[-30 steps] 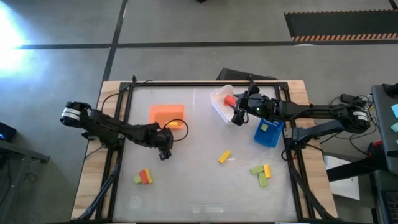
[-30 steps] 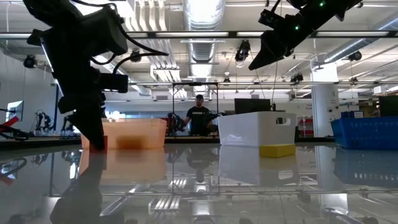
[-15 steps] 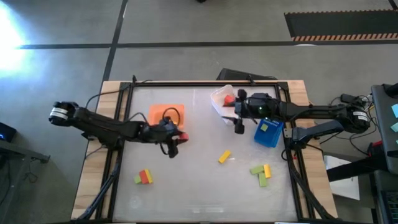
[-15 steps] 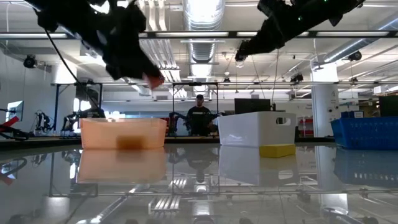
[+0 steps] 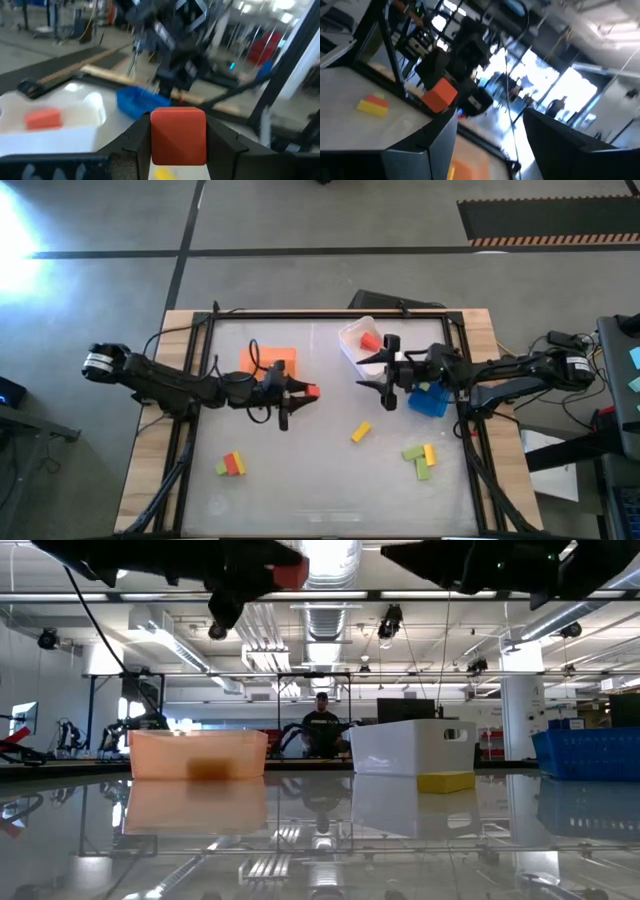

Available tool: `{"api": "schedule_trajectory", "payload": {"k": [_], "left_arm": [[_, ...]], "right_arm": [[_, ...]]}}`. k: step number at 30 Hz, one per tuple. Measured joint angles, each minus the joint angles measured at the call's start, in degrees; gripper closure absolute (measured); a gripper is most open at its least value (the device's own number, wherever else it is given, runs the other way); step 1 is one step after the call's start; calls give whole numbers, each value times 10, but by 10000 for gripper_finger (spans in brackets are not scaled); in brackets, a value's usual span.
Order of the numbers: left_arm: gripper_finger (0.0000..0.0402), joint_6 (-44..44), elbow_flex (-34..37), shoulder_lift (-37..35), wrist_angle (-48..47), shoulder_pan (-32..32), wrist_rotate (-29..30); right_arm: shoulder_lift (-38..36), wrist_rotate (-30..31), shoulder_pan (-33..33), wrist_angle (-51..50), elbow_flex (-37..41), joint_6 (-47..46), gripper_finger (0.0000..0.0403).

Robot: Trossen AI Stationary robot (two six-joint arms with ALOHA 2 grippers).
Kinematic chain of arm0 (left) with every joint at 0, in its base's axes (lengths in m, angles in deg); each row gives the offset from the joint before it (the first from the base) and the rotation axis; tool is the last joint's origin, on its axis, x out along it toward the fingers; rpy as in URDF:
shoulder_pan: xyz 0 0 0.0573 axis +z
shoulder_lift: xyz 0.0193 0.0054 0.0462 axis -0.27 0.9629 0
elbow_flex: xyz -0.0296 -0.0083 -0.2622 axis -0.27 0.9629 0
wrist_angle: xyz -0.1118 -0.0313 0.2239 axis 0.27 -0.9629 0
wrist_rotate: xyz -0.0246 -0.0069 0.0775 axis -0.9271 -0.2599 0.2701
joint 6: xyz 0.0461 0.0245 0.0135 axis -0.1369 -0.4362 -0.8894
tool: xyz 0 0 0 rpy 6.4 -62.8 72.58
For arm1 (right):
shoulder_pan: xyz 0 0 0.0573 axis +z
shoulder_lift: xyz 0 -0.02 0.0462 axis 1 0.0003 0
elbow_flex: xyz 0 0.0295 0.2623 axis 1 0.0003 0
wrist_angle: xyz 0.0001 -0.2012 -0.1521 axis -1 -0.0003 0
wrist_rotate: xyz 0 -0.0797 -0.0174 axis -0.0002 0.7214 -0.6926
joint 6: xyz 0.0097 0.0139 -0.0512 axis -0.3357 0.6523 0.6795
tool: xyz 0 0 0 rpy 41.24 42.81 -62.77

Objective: Sort & place blocks by color
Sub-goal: Put the orange block into the white bin

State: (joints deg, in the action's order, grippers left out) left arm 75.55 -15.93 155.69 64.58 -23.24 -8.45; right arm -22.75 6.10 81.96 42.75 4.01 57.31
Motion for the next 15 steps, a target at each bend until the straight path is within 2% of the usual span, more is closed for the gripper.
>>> {"api": "schedule_trajectory", "payload": {"k": [8,15], "left_arm": [[284,59,-1,31,100,8,-3],[284,96,-2,45,109,11,-2]], "right_arm": [[64,2,24,51,-36,86,184],[142,22,24,58,-89,138,184]]}}
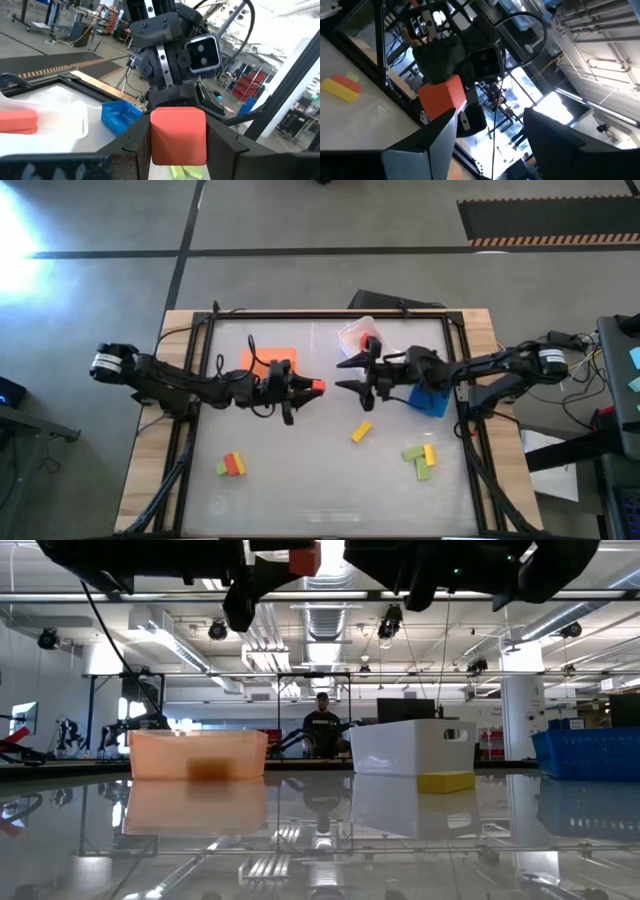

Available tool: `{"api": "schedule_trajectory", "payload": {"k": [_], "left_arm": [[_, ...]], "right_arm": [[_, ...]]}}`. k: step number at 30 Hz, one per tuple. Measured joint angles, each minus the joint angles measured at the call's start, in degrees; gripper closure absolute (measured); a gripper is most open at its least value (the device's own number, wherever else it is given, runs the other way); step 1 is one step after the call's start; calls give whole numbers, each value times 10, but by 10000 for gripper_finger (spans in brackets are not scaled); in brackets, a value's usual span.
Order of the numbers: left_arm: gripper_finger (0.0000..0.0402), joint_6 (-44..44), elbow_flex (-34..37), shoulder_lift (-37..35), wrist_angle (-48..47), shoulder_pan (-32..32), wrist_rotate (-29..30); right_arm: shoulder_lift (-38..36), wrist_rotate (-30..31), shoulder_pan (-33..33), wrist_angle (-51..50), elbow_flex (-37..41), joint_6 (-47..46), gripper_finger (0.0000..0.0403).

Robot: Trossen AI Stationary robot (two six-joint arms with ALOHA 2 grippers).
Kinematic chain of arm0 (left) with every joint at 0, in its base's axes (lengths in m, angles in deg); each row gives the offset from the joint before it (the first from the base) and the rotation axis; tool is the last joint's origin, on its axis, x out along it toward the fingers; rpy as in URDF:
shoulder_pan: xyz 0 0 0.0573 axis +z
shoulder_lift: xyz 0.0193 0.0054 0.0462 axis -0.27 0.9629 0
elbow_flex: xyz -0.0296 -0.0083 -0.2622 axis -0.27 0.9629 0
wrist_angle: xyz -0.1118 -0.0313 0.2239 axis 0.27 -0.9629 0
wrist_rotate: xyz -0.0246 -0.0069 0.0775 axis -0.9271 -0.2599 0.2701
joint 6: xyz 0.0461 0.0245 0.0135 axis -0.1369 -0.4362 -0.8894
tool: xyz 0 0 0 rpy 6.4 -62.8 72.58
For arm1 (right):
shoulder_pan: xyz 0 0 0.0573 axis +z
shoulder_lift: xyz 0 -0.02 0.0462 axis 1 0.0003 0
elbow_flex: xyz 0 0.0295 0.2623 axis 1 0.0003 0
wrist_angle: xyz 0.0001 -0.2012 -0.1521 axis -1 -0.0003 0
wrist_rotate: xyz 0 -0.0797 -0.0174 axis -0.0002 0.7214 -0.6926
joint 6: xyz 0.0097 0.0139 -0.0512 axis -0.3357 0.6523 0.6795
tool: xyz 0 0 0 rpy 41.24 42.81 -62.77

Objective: Sort & place blocks by color
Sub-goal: Put the orange block into the white bin

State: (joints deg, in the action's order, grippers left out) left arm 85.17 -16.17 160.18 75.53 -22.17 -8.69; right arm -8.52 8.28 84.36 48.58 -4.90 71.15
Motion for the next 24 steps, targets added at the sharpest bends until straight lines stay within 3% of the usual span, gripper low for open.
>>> {"api": "schedule_trajectory", "payload": {"k": [9,18,24], "left_arm": [[284,2,1,0,20,2,8],[284,2,1,0,28,12,63],[284,2,-2,22,56,17,66]], "right_arm": [[62,-1,0,2,-40,18,184],[62,-2,0,3,-44,9,184],[62,-2,0,2,-48,-1,184]]}}
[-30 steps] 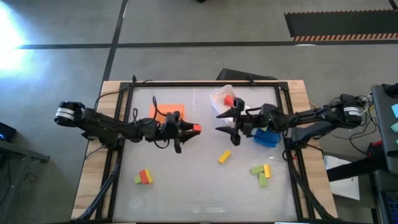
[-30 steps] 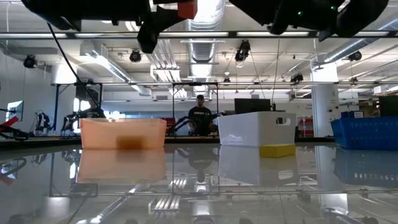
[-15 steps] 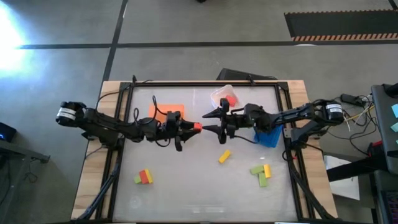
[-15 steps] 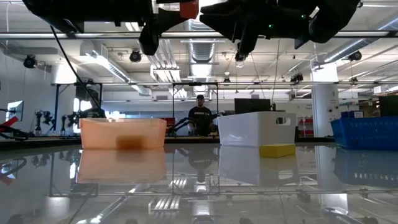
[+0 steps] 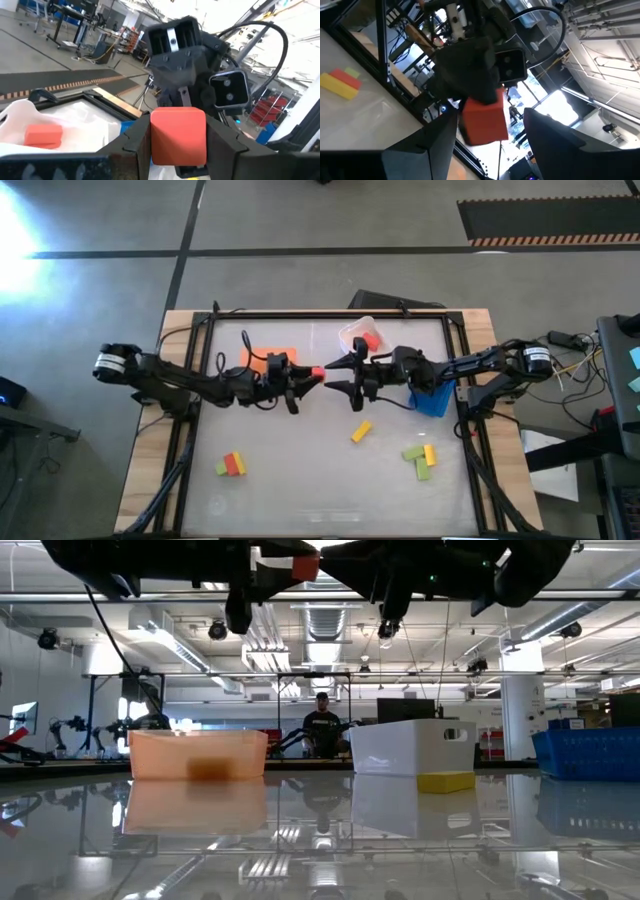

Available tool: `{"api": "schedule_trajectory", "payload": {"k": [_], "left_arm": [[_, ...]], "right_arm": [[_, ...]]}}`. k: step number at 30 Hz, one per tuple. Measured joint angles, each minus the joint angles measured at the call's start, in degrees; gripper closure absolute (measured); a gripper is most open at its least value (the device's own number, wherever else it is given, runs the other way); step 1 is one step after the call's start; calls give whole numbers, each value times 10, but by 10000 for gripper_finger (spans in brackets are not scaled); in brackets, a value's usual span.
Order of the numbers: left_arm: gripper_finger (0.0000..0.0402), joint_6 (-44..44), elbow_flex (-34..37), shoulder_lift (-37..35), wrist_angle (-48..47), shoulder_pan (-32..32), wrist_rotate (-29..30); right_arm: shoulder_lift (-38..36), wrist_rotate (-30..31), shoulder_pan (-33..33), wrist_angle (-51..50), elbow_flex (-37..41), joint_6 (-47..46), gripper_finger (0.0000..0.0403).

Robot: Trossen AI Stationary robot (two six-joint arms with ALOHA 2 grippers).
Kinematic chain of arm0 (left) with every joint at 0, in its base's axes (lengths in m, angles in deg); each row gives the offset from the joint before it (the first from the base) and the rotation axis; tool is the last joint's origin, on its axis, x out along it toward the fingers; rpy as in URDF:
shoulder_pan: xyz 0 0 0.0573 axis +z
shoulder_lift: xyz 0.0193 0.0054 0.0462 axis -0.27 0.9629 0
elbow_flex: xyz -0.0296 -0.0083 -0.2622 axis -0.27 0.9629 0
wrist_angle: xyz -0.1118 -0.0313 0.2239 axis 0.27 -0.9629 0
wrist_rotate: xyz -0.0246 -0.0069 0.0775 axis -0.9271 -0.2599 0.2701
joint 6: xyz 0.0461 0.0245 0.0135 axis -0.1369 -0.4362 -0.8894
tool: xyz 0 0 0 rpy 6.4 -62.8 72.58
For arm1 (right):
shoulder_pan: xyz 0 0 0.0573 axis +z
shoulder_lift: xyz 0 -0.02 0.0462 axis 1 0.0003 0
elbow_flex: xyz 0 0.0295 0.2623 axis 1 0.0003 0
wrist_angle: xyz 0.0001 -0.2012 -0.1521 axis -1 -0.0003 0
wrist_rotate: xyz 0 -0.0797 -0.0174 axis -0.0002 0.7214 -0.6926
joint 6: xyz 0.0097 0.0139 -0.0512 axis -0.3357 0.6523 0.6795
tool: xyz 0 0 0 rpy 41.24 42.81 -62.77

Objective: Sort & place blocks by color
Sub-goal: Put the orange block into the white bin

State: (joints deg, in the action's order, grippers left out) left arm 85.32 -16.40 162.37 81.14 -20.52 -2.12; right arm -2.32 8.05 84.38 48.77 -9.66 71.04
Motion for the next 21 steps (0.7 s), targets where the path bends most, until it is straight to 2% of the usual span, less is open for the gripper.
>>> {"api": "schedule_trajectory", "payload": {"k": [6,16,21], "left_arm": [[284,0,-12,35,38,0,-3],[284,-1,-14,37,53,4,-8],[284,-3,-16,43,58,4,-12]], "right_arm": [[0,-1,0,0,-4,1,184],[0,2,0,-1,-4,13,185],[0,1,0,-2,-4,25,209]]}}
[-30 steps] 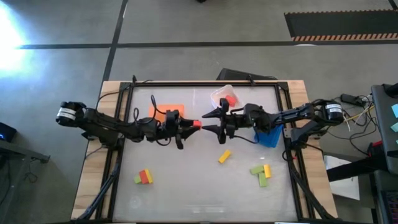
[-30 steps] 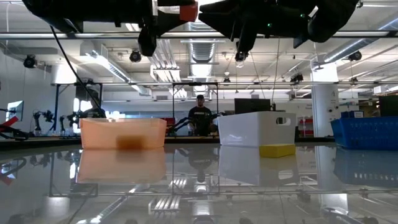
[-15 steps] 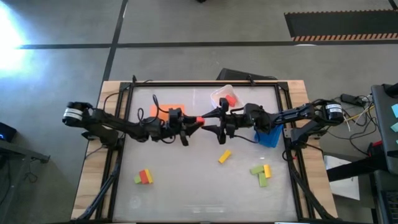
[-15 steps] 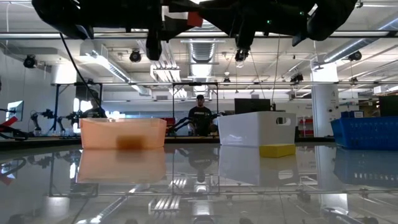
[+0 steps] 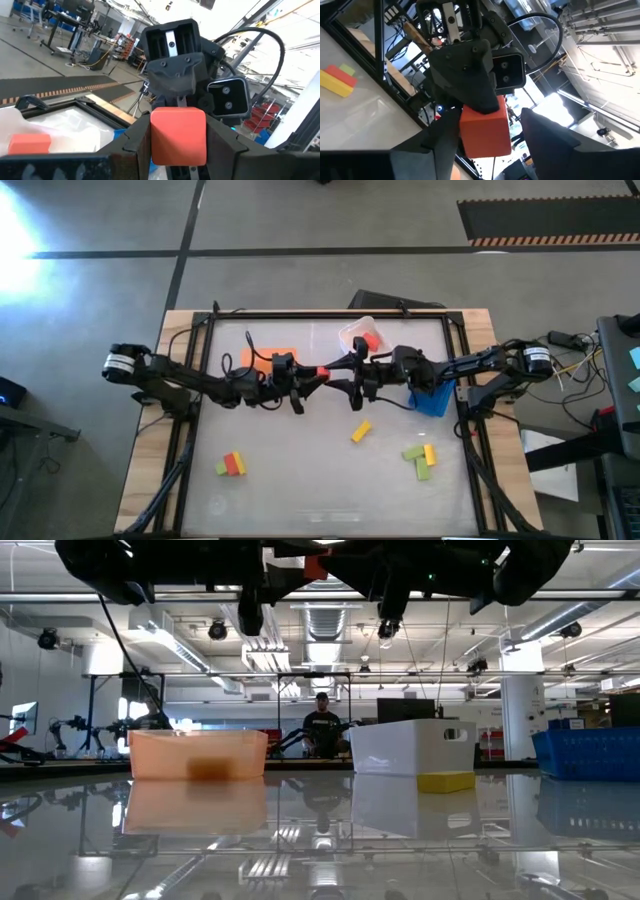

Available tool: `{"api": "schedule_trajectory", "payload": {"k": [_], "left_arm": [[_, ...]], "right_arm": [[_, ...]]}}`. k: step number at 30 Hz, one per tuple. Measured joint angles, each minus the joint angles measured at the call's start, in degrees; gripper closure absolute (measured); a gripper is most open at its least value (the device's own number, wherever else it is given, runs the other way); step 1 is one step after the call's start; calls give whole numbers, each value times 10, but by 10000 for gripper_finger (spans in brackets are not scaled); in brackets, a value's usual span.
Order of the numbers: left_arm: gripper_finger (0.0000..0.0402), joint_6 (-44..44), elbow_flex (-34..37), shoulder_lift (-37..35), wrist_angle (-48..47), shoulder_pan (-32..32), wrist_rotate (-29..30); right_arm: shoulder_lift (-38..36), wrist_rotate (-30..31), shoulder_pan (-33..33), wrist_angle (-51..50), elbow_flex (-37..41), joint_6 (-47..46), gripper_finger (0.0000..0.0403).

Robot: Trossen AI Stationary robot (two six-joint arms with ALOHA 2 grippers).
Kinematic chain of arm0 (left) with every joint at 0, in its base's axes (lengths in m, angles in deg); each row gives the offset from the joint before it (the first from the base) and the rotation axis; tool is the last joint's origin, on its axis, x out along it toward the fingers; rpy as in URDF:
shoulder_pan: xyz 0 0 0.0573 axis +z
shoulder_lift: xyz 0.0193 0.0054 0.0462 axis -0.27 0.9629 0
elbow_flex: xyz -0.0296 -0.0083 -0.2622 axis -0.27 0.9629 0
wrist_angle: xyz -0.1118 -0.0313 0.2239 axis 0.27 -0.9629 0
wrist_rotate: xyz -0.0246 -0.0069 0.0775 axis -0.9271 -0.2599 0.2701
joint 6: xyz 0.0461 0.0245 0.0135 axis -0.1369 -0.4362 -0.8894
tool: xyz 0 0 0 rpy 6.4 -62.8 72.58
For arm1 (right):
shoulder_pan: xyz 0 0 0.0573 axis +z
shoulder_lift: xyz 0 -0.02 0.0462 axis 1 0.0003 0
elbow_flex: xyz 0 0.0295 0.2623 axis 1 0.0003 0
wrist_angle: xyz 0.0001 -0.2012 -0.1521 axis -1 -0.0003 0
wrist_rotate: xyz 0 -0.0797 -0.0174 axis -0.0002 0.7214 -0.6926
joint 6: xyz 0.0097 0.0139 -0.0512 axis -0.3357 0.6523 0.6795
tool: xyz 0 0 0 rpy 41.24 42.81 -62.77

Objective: Sort & place blocks by color
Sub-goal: Put the orange block into the white bin

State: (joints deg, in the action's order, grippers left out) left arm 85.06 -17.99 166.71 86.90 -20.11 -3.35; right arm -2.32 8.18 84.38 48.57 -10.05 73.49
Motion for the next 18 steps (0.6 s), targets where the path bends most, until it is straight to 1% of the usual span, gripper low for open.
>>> {"api": "schedule_trajectory", "payload": {"k": [7,8,10,12,16,18], "left_arm": [[284,3,-3,5,5,1,-6],[284,3,-3,5,5,1,-6],[281,5,-2,5,5,3,-6],[264,5,0,5,4,4,-7],[212,0,2,4,-7,7,-12],[193,-3,3,-1,-17,8,-12]], "right_arm": [[0,0,0,-4,0,13,272],[0,0,0,-5,0,18,278],[0,1,0,-7,0,19,279],[0,2,0,-9,0,12,279],[1,1,0,-7,0,-2,280],[1,7,0,-9,0,-9,280]]}}
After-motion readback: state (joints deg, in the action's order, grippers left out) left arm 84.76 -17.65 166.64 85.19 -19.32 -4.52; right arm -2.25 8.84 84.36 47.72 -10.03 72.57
